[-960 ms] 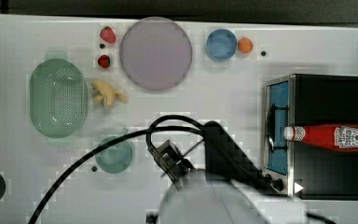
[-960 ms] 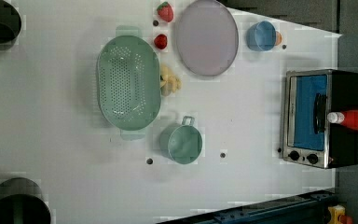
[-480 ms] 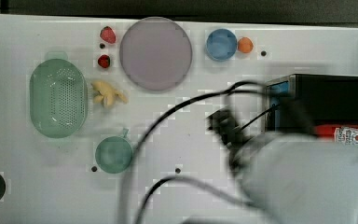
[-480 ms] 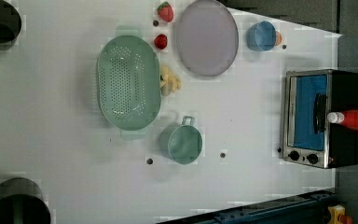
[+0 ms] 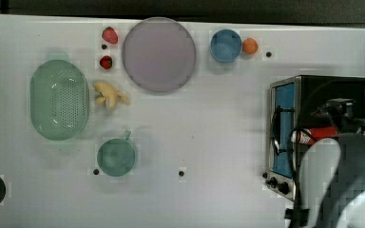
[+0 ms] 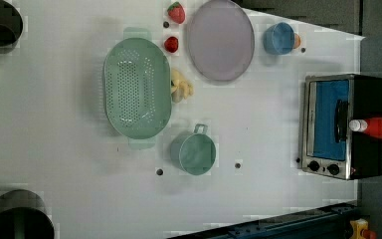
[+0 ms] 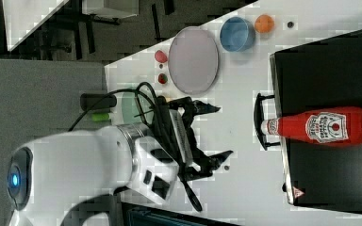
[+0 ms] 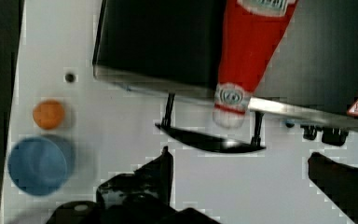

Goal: Pick Ketchup from oven and place it on table.

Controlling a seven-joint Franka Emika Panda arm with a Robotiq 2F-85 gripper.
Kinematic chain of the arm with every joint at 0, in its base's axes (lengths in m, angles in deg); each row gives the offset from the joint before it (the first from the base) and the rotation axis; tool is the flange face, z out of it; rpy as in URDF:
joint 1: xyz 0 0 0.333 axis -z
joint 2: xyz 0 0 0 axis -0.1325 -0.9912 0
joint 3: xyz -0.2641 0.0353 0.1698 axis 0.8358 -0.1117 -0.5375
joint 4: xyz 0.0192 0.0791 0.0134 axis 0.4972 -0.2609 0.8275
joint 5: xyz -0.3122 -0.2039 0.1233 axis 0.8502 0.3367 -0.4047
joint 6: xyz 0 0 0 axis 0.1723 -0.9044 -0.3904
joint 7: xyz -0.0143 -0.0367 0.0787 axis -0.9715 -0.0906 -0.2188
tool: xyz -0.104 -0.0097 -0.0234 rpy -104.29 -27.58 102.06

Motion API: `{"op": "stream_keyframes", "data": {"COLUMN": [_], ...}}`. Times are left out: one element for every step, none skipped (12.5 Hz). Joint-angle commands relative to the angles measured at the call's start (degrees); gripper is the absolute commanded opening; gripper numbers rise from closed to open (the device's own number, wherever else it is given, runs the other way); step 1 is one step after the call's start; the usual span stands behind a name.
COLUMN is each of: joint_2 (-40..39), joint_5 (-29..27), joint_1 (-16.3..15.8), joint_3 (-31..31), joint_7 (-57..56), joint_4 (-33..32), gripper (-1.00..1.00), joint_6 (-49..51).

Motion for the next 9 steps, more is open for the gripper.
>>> {"op": "stream_keyframes", "data": {"joint_2": [-4.00, -6.01, -9.48, -11.13, -13.00, -14.23, -15.30, -16.39, -17.43], "joint_5": [-0.95, -0.95, -1.07, -1.07, -1.29, -1.64, -2.71, -3.42, -3.77], "joint_1": [-1.22, -1.04, -0.59, -0.42, -0.09, 0.14, 0.44, 0.91, 1.38], "joint_3": [4.17, 5.63, 7.73, 8.57, 9.25, 9.47, 9.55, 9.68, 9.69], "joint_7": [-1.44, -1.44, -1.44, -1.43, -1.43, -1.43, -1.43, -1.43, -1.43], "joint_4": [1.49, 1.62, 2.08, 2.18, 2.19, 2.19, 2.20, 2.21, 2.21], "gripper": [1.00, 1.00, 1.00, 1.00, 1.00, 1.00, 1.00, 1.00, 1.00], "joint_6": [-5.02, -7.37, -9.98, -10.56, -10.84, -11.10, -12.14, -13.75, -15.99]}}
